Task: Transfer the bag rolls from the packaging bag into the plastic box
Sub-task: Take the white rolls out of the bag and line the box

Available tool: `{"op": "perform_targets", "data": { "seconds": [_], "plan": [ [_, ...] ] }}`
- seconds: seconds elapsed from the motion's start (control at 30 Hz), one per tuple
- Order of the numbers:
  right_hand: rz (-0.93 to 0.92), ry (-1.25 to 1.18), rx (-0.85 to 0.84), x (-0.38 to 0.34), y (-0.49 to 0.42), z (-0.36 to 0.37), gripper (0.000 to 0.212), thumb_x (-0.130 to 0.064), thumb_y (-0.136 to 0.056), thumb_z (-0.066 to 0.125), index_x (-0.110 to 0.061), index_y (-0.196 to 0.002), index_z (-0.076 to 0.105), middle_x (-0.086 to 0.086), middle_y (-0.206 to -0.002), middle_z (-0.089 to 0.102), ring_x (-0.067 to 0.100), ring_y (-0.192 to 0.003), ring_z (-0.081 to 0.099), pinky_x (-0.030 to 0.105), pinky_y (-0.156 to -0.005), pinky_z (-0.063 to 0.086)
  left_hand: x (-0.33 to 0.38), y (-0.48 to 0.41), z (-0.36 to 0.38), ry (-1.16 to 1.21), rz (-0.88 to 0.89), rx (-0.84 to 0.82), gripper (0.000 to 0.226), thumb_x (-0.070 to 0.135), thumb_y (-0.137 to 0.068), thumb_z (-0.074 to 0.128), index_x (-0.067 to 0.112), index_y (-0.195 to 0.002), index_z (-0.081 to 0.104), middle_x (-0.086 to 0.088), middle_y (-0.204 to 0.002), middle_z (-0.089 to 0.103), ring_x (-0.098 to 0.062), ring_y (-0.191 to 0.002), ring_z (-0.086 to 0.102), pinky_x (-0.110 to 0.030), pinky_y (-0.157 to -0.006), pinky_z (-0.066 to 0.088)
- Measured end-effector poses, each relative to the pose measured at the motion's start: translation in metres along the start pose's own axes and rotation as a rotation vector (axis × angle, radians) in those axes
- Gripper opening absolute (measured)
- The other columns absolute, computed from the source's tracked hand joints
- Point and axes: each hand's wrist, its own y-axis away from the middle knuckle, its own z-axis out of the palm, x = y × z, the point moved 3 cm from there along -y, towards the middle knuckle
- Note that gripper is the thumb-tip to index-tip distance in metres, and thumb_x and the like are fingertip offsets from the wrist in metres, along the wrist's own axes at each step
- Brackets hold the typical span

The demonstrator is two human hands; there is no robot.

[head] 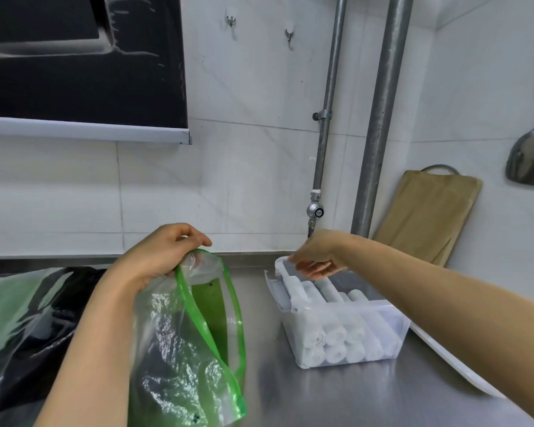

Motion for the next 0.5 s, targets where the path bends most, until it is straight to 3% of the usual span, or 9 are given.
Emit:
{"op": "perform_targets", "data": {
  "seconds": [0.1, 0.2, 0.3, 0.5],
  "plan": [
    [-0.036, -0.044, -0.083, -0.016, 0.006, 0.02, 0.014, -0.018, -0.091, 0.062, -0.006, -0.085, 0.06, 0.004, -0.074, 0.063, 0.012, -0.059, 0.058, 0.021, -0.059, 0.054, 0.001, 0.002, -0.002, 0.033, -0.001, 0.003, 0.021, 0.022, -0.097, 0.045, 0.015, -0.099, 0.065, -0.014, -0.085, 0.063, -0.012, -0.05, 0.036, -0.025, -0.05, 0.028],
    [-0.069, -0.069, -0.157, -0.028, 0.01, 0.044, 0.019, -0.017, -0.092, 0.059, -0.006, -0.077, 0.058, 0.005, -0.073, 0.061, 0.011, -0.057, 0.056, 0.018, -0.053, 0.053, 0.003, 0.004, -0.004, 0.07, 0.004, 0.012, 0.021, 0.02, -0.097, 0.045, 0.013, -0.1, 0.065, -0.008, -0.081, 0.065, -0.005, -0.041, 0.043, -0.025, -0.051, 0.031],
    [-0.083, -0.089, -0.227, -0.038, 0.012, 0.071, 0.018, -0.015, -0.092, 0.06, -0.005, -0.076, 0.058, 0.006, -0.073, 0.061, 0.011, -0.057, 0.056, 0.018, -0.049, 0.052, 0.002, 0.005, -0.008, 0.081, 0.01, 0.022, 0.021, 0.021, -0.097, 0.045, 0.015, -0.1, 0.065, -0.012, -0.084, 0.064, -0.006, -0.042, 0.041, -0.025, -0.05, 0.031],
    [-0.087, -0.05, -0.361, -0.055, 0.01, 0.131, 0.024, -0.01, -0.094, 0.055, -0.004, -0.071, 0.055, 0.006, -0.062, 0.057, 0.004, -0.032, 0.052, 0.015, -0.043, 0.05, 0.004, 0.009, -0.011, 0.13, 0.026, 0.031, 0.022, 0.018, -0.097, 0.044, 0.011, -0.104, 0.063, -0.005, -0.075, 0.064, 0.004, -0.031, 0.043, -0.025, -0.049, 0.028]
  ]
}}
